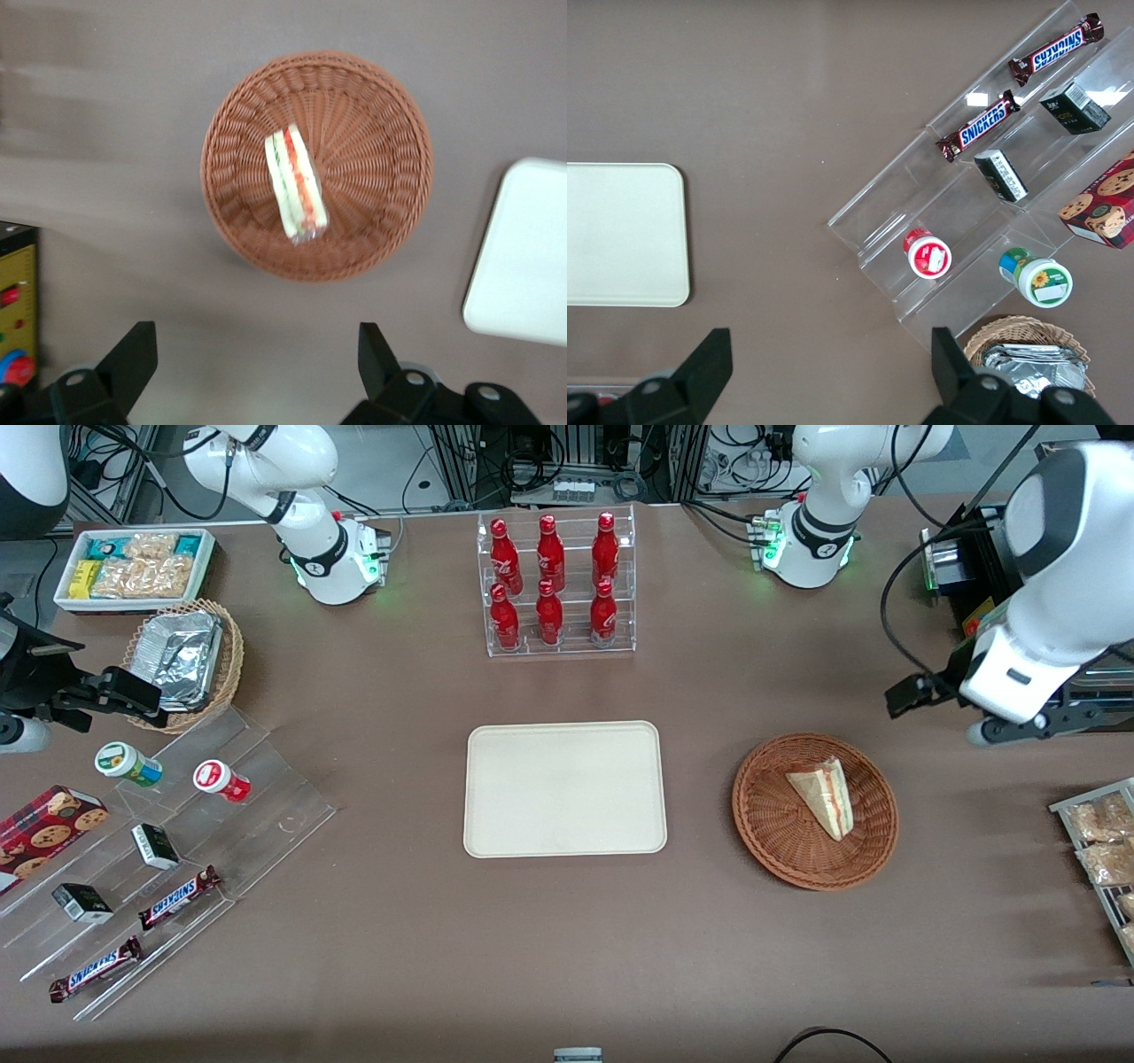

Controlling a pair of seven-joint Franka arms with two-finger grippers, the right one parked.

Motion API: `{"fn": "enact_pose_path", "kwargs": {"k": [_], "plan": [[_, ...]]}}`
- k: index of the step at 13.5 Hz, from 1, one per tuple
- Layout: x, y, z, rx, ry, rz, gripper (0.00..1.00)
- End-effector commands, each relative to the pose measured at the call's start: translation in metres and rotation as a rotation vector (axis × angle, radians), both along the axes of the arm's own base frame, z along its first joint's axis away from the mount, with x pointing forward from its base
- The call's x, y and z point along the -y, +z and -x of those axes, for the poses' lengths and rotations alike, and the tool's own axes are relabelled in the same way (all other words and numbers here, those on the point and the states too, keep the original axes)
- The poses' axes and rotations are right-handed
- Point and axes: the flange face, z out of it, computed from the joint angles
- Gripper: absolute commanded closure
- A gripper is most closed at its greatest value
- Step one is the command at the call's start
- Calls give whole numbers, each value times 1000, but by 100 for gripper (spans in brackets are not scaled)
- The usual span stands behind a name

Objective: Place sandwich from basket to tray
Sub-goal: 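Lower the open left gripper over the sandwich in the wicker basket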

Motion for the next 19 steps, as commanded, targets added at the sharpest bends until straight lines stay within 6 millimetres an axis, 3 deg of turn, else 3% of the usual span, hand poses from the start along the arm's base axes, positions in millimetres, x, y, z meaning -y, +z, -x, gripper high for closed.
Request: {"fn": "enact_pose_path", "kwargs": {"k": [1,9,13,19], "plan": [[9,-33,-10,18,79,0,0],[20,-103,-23,-36,128,0,0],[26,-154,-6,21,148,10,0],[25,-193,4,55,143,15,0]]}}
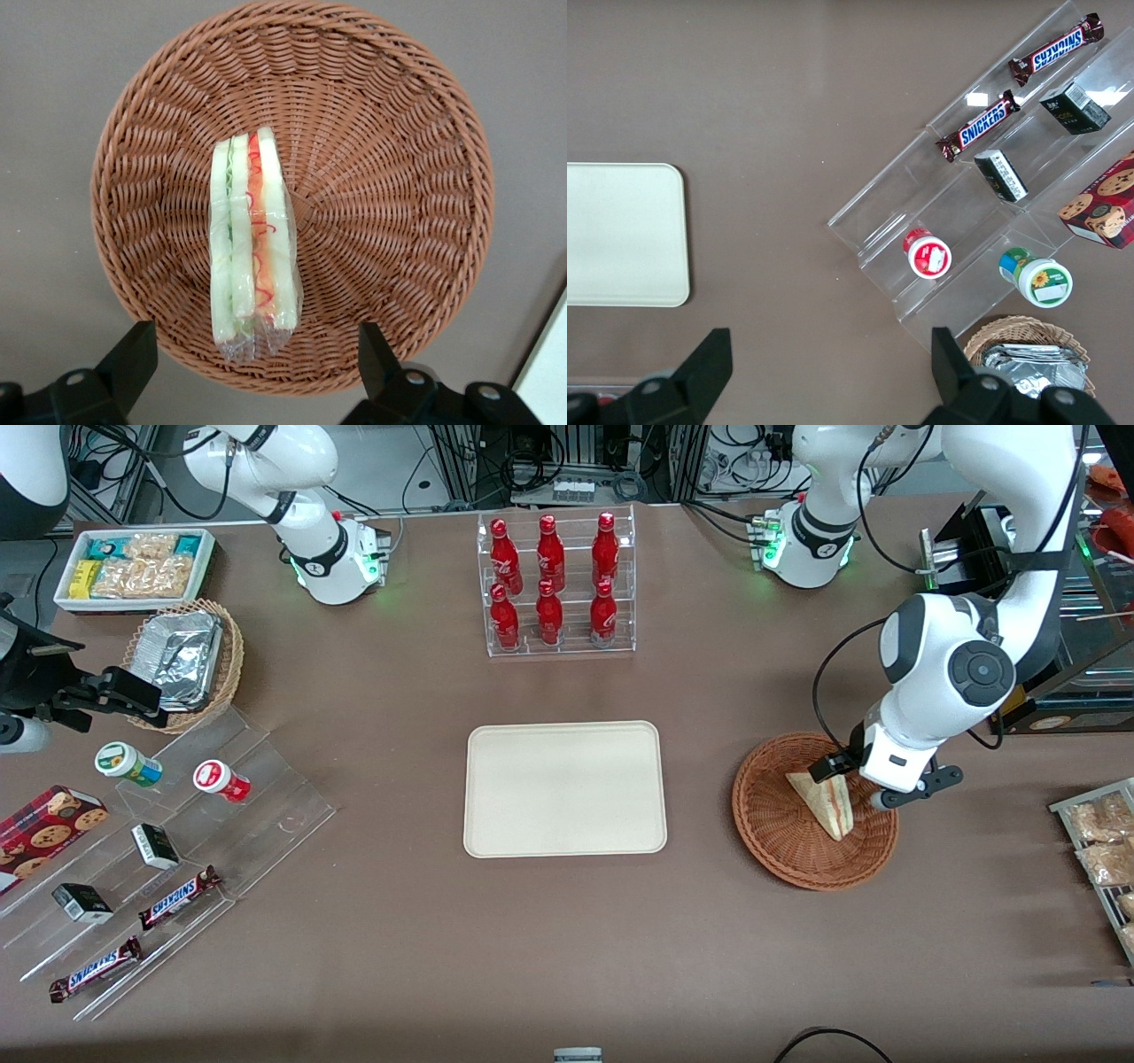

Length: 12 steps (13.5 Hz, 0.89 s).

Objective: Place sandwich from basket to tray
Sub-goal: 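Close the left gripper on the wrapped sandwich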

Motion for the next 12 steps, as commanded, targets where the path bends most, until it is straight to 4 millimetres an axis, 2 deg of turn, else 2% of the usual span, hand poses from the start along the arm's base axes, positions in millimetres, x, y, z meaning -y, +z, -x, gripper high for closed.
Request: {"fn": "enact_pose_path", "kwargs": {"k": [1,8,10,11,12], "plan": [[1,-11,2,15,8,-6,0],[-2,-44,-2,43,15,6,0],[-4,-61,-4,40,19,9,0],[-7,-67,-4,44,24,11,2],[-8,-67,-5,49,27,12,9]]}}
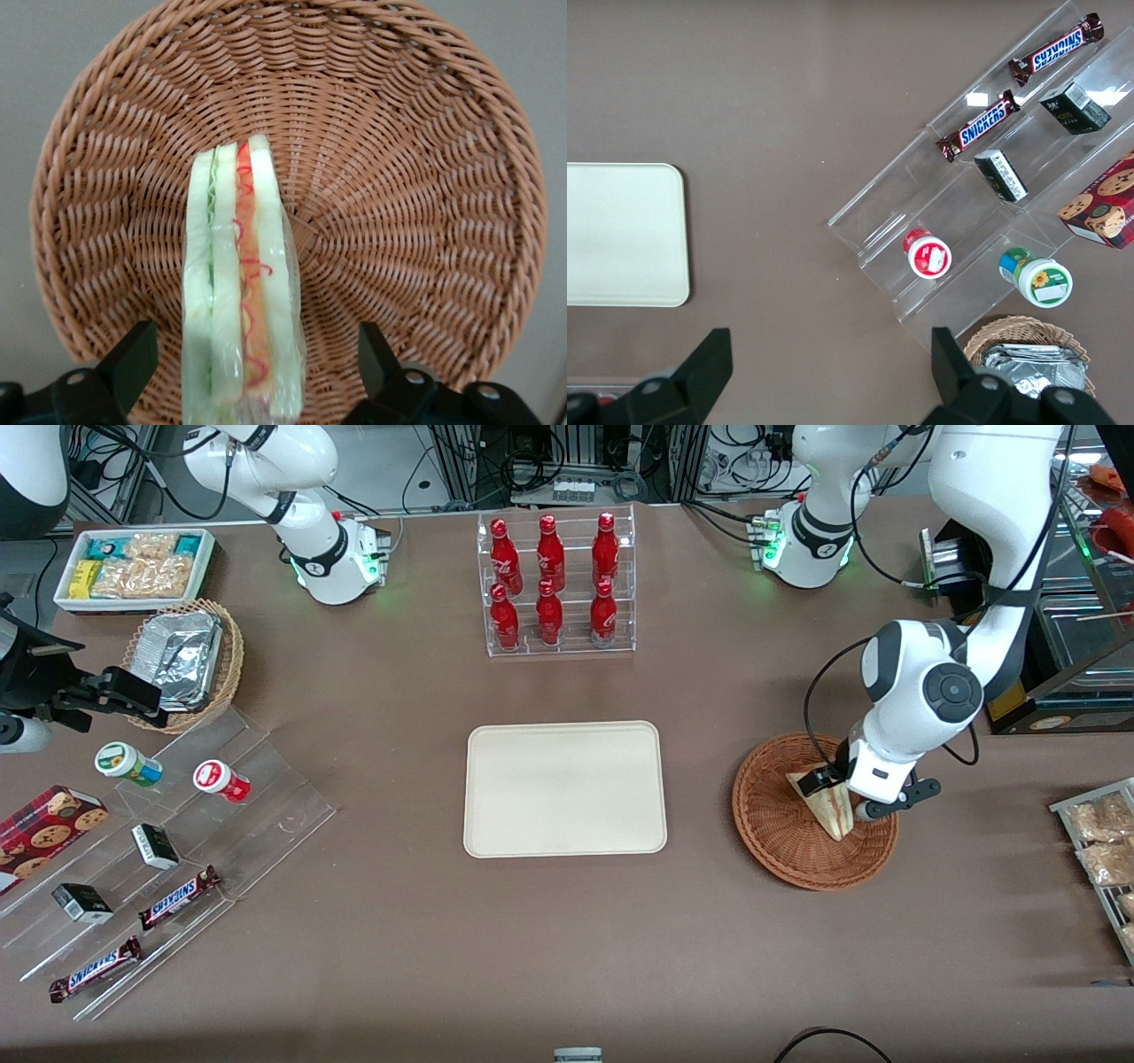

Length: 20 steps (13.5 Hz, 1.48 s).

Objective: Place sandwich from basket to tray
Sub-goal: 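Close the left gripper on the wrapped sandwich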

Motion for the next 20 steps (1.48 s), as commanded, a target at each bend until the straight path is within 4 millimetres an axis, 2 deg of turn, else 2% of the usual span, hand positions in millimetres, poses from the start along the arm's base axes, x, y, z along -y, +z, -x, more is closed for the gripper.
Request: {"fn": "enact_pose_path", "kwargs": {"k": [1,3,4,5,9,12,14,17,20], "plan": [[-4,-7,-1,14,17,-6,23],[-6,-10,2,6,21,-8,62],[-6,-10,2,6,19,-9,88],[-5,-10,2,6,16,-9,100],[-5,-5,1,11,9,-10,100],[-5,8,1,-1,7,-15,100],[-3,27,1,-1,1,-21,100],[9,71,-4,-53,-33,-39,100],[52,113,-8,-74,-156,-59,100]]}}
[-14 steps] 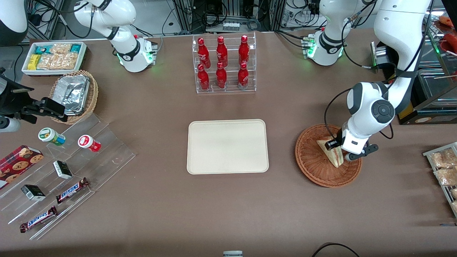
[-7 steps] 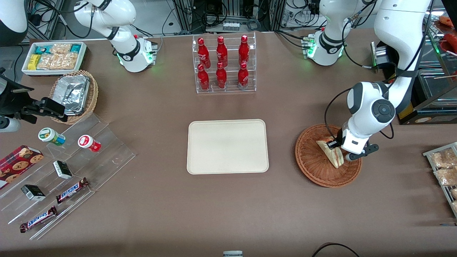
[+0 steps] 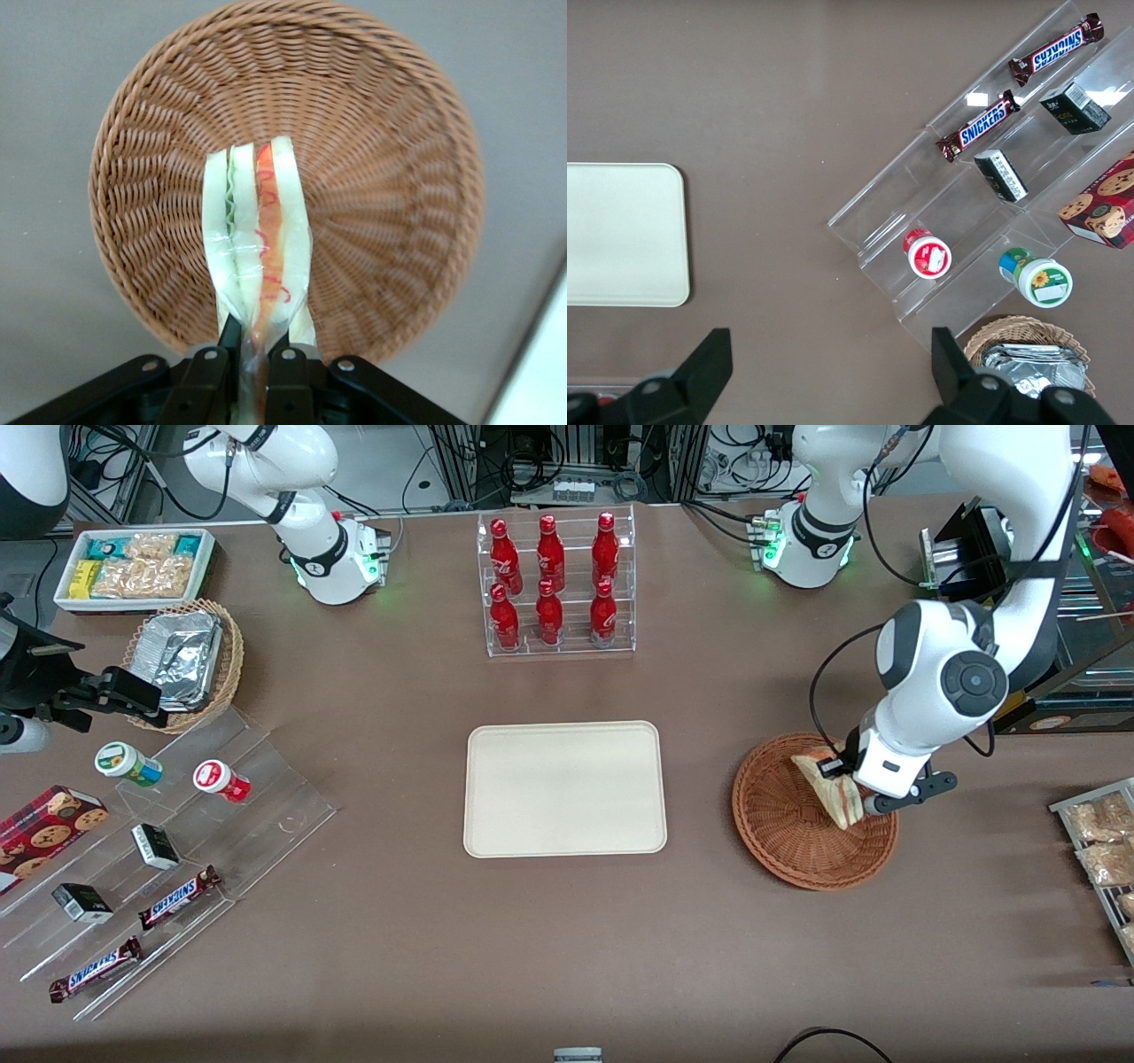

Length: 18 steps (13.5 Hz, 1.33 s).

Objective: Place sandwich from basket to tray
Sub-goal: 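Lift the sandwich and carry it with the left gripper over the tray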

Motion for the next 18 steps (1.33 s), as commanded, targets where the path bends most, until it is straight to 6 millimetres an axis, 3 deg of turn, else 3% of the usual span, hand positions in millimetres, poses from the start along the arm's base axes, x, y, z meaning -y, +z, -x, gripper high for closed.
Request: {"fn": "enact_pose_path", "kwargs": {"k": [1,3,8,11,14,18], "plan": [[33,39,-4,-18,-128,-16,100],[59,59,-5,-33,-258,-4,100],[128,67,-6,-40,-483,61,100],[175,51,-11,-107,-508,96,100],[240,33,3,-120,-489,87,100],[290,-2,4,-120,-469,44,100]]}}
